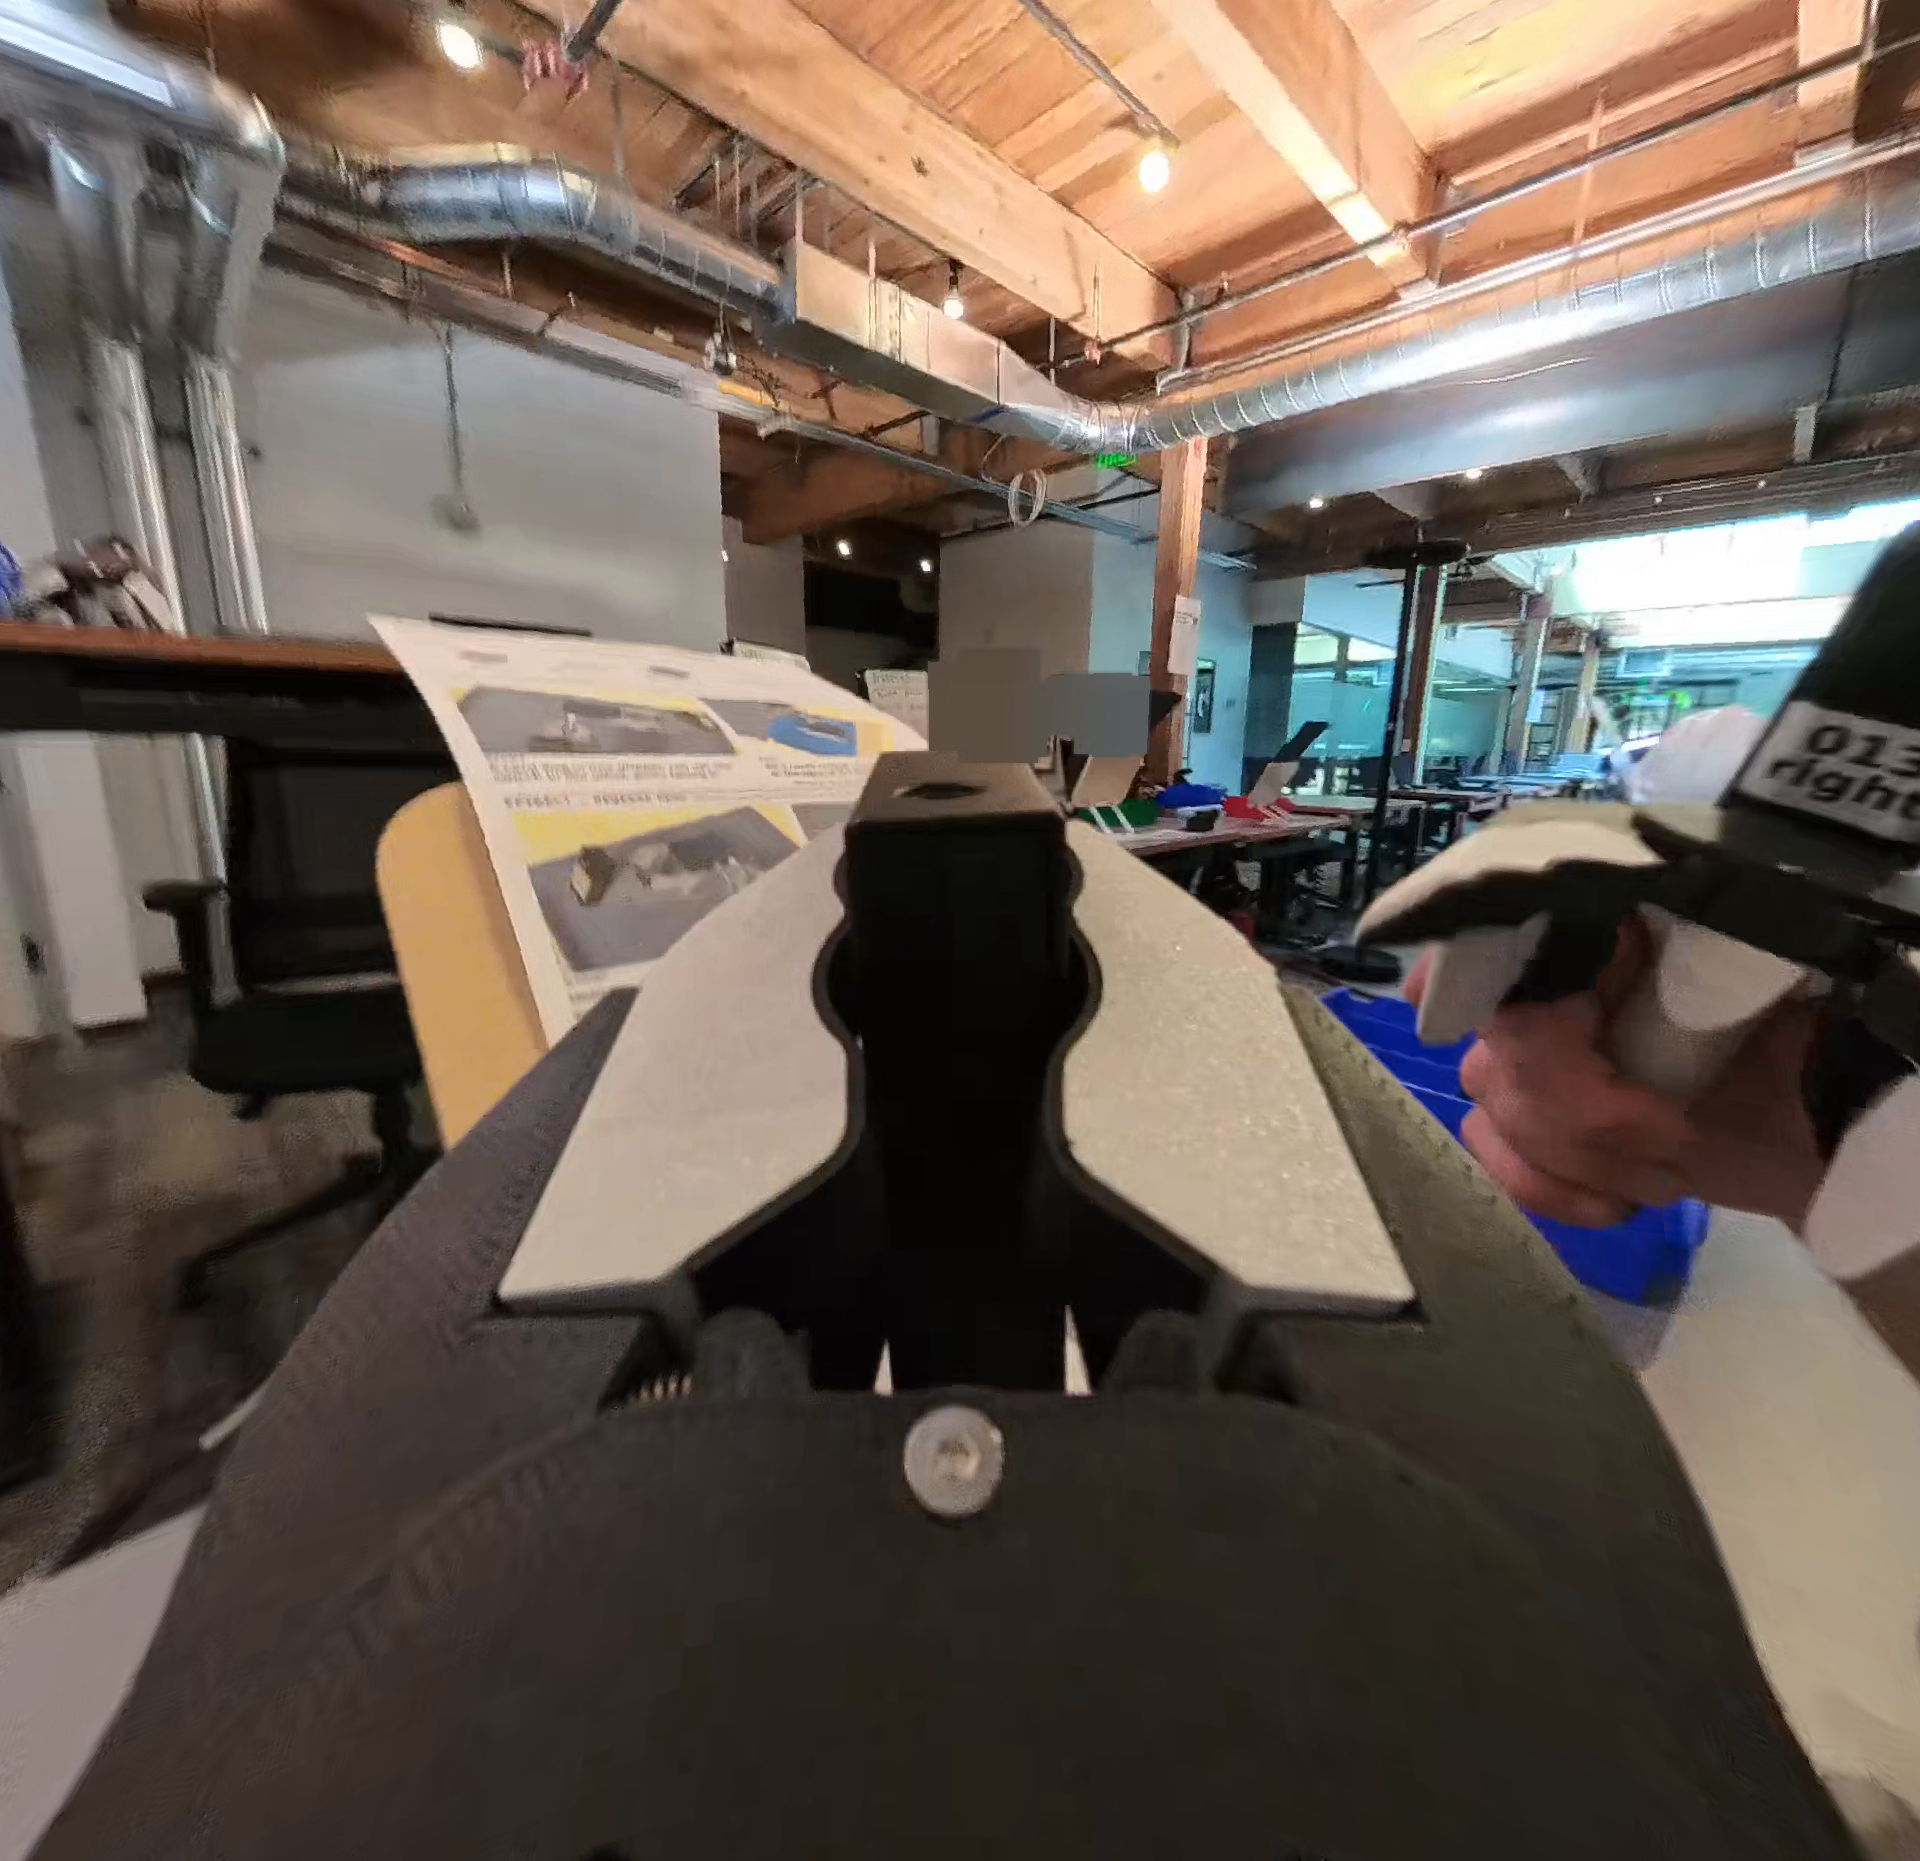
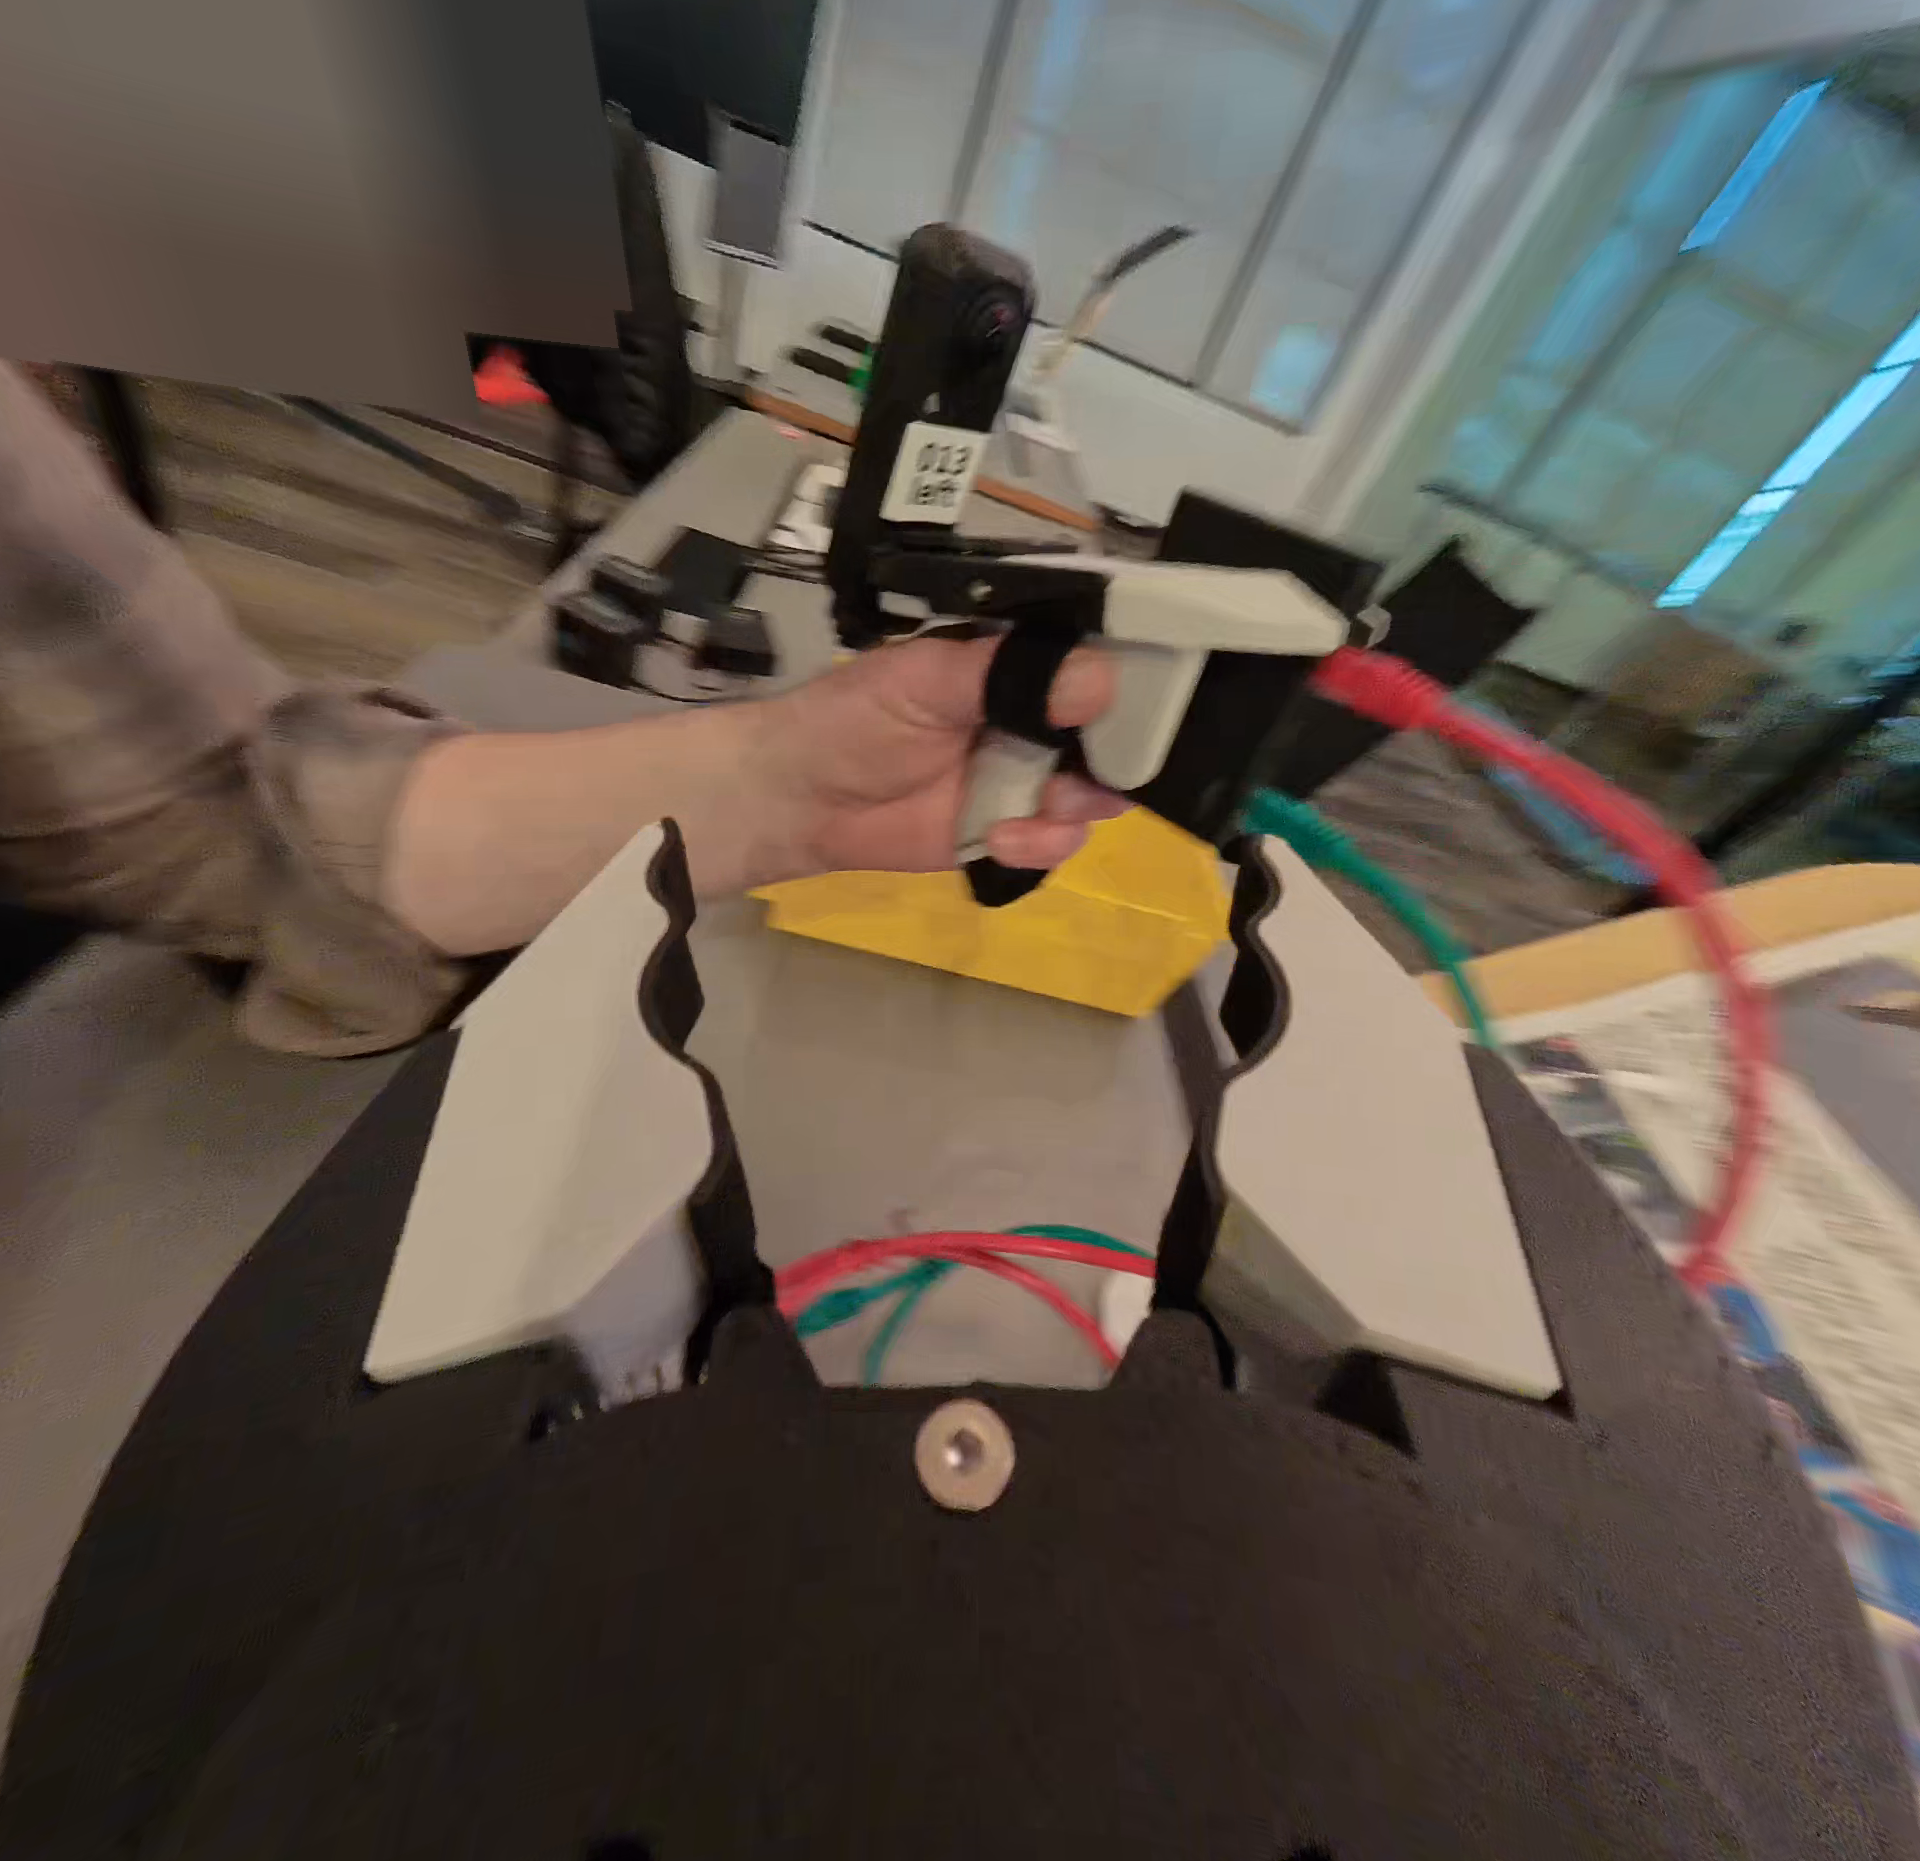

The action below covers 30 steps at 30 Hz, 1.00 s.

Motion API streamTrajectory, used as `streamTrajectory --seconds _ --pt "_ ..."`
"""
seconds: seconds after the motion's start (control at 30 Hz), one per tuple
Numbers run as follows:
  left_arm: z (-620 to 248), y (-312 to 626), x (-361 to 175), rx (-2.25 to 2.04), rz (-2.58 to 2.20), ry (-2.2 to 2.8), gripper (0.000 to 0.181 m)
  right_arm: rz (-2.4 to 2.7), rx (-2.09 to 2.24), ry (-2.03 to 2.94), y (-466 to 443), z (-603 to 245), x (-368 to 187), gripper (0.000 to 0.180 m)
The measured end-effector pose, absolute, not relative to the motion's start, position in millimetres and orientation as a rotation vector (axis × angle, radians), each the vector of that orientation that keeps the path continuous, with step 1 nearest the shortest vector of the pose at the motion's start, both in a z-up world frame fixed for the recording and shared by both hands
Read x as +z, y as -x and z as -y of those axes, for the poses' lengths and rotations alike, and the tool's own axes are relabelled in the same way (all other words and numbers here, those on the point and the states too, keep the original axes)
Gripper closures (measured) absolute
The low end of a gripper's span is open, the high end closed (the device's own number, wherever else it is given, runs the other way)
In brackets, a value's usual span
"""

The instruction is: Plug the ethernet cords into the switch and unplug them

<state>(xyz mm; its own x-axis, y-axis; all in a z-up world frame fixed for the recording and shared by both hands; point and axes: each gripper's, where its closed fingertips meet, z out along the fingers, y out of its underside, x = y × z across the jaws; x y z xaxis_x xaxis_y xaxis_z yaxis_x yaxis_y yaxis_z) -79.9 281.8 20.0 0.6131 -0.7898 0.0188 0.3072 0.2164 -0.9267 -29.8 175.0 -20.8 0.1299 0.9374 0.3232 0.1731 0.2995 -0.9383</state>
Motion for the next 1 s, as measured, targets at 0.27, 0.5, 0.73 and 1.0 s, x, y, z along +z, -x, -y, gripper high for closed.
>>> streamTrajectory --seconds 0.27,0.5,0.73,1.0 --pt "-281.3 38.4 0.1 -0.956 -0.543 1.234 0.15 1.181 0.34 1.371 36.3 -242.0 -55.7 0.082" --pt "-261.0 -0.2 -15.4 -1.033 -0.747 1.29 0.15 1.19 0.263 1.348 44.9 -256.3 -77.7 0.112" --pt "-254.4 -3.8 -20.1 -1.124 -0.826 1.251 0.149 1.32 0.172 1.345 32.0 -256.5 -86.2 0.14" --pt "-239.1 6.5 -16.4 -0.934 -1.012 1.161 0.143 1.486 0.036 1.359 15.2 -255.4 -102.9 0.144"
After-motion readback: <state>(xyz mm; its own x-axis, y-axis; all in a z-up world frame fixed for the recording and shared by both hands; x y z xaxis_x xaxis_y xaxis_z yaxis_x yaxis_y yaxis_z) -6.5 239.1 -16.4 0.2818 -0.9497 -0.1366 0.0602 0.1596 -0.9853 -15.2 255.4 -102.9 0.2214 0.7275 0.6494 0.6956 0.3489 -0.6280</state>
